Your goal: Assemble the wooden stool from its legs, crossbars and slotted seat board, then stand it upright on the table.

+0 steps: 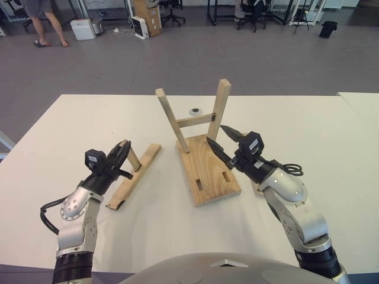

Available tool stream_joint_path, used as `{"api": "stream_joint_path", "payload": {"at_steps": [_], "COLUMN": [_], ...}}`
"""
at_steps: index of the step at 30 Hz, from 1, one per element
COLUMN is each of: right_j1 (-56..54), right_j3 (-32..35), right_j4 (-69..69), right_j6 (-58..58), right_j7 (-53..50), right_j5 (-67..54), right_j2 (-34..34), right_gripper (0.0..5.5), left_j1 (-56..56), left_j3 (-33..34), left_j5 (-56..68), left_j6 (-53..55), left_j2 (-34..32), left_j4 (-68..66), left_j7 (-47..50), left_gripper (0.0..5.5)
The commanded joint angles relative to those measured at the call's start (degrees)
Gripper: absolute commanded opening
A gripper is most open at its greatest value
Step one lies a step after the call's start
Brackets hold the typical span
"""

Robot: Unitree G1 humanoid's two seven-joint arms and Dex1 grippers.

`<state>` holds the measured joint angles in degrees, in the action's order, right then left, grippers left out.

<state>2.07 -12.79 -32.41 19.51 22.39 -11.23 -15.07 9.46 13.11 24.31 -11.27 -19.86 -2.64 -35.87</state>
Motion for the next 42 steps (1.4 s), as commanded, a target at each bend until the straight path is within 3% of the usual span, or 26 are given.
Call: {"api": "stream_joint_path", "payload": {"at_steps": [1, 4, 8, 11, 15, 19, 22, 27, 34, 42], "right_j1": [-1.1, -1.1, -1.0, -0.8, -0.6, -0.2, -0.1, 0.0, 0.4, -0.2], "right_j3": [-0.3, -0.2, -0.2, -0.7, -1.4, -2.2, -2.8, -2.8, -2.1, -1.7], "right_j4": [0.7, 0.7, 0.5, 0.5, 0.7, 0.8, 0.9, 1.0, 0.8, 1.1], "right_j6": [-0.2, -0.1, 0.0, -0.1, -0.5, -0.9, -1.1, -1.2, -1.6, -1.6], "right_j7": [0.5, 0.5, 0.2, -0.4, -1.2, -1.9, -2.2, -2.3, -2.0, -1.3], "right_j5": [0.0, -0.1, 0.0, 0.3, 0.9, 1.2, 1.4, 1.7, 2.1, 1.9], "right_j2": [0.0, -0.1, 0.1, 0.6, 1.5, 2.2, 2.6, 2.9, 2.4, 1.9], "right_gripper": [2.65, 2.65, 2.65, 2.65, 2.65, 2.65, 2.65, 2.65, 2.65, 2.65], "left_j1": [2.8, 0.6, 1.0, -4.3, -18.2, -14.4, -14.6, -11.7, 0.3, 8.0], "left_j3": [-3.6, -5.0, -6.2, -6.9, -8.3, -12.1, -11.2, -10.0, -9.0, -5.3], "left_j5": [-8.6, -11.0, -10.7, -10.0, -4.7, 4.9, 7.9, 6.8, 0.5, -1.3], "left_j6": [-7.6, -15.9, -20.8, -17.7, 5.0, 35.0, 44.8, 50.7, 41.0, 22.1], "left_j2": [1.0, 2.4, 2.1, -1.3, -8.8, -15.2, -16.6, -16.3, -11.8, -5.5], "left_j4": [-32.1, -49.4, -55.2, -57.1, -39.3, -3.5, 2.5, 7.3, 16.7, 11.9], "left_j7": [-3.1, -3.0, -4.6, -5.8, -4.5, 6.5, 8.8, 10.3, 14.5, 12.1], "left_gripper": [0.40, 0.40, 0.40, 0.40, 0.40, 0.40, 0.40, 0.40, 0.40, 0.40]}}
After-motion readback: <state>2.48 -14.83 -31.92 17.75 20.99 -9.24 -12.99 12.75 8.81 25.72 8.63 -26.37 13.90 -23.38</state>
